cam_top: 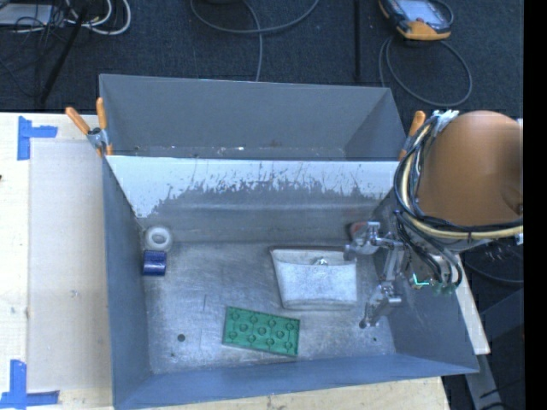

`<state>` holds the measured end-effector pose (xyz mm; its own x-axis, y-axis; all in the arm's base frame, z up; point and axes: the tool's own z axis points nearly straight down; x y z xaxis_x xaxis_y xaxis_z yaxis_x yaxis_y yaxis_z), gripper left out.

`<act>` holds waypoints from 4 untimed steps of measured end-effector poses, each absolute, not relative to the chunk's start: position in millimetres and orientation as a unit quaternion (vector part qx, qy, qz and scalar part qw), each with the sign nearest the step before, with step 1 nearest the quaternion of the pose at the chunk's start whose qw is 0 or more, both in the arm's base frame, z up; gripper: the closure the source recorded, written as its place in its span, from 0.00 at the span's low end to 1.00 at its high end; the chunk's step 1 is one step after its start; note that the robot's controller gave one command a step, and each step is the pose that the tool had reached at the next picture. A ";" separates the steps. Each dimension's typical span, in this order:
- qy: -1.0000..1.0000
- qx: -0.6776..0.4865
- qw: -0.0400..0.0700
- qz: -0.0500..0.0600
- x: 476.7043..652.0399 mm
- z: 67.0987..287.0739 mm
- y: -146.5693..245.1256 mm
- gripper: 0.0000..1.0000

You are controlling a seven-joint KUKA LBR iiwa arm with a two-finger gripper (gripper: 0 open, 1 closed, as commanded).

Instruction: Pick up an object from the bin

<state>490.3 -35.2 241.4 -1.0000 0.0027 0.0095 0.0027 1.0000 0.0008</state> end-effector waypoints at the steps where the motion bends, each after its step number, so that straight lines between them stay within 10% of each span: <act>1: -0.999 0.039 -0.001 0.000 556.5 82.1 -66.6 0.00; 3: -0.999 -0.051 0.001 0.000 542.5 99.2 -76.2 0.00; 4: -0.999 -0.041 -0.003 -0.001 546.5 71.8 -83.1 0.00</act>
Offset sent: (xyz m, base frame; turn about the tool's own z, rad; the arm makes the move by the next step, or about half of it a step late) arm 0.0689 -0.0334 -0.1714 -0.0816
